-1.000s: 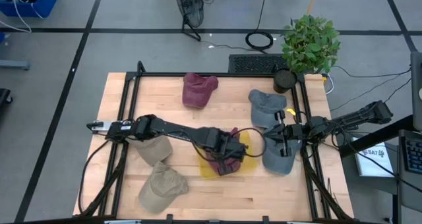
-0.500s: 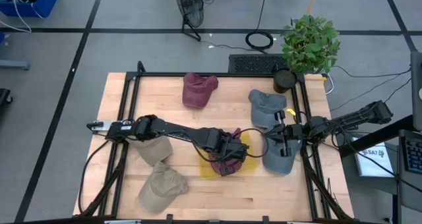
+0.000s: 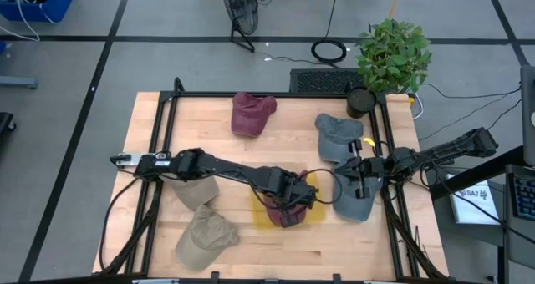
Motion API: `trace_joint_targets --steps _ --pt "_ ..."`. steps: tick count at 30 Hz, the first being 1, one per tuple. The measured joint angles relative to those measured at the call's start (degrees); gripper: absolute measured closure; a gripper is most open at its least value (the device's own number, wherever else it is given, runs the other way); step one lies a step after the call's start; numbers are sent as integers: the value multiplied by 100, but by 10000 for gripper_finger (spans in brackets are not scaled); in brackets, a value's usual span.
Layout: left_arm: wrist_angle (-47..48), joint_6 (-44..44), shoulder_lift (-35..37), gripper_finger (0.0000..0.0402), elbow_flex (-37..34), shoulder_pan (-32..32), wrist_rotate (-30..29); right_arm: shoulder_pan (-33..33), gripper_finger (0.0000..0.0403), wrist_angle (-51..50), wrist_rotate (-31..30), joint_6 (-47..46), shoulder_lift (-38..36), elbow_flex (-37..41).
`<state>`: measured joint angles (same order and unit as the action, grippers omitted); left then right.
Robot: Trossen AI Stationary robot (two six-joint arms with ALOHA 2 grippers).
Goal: Pick and place caps into container
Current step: Put the bottom violet cap into the yellow container, then put the violet cap into the yellow container
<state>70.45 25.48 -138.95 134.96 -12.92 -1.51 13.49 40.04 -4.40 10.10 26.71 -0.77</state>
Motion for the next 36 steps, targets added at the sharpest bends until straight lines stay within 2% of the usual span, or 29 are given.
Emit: trace_joint_targets --steps 9,20,26,29,31,36 --pt "-30 -178 74 363 0 25 17 1 403 -7 -1 -37 -1 0" --pt "-6 -102 185 244 0 25 16 1 403 -13 1 -29 1 -1" --pt "79 -156 592 201 -7 57 470 0 403 -21 1 -21 -3 0" --pt "402 -415 1036 196 4 78 563 -1 403 -46 1 -21 -1 2" --pt "567 -638 1372 200 4 84 355 0 403 -49 1 -25 -1 0" --pt "764 -1202 2545 247 11 195 -276 -1 403 -60 -1 -33 -1 1"
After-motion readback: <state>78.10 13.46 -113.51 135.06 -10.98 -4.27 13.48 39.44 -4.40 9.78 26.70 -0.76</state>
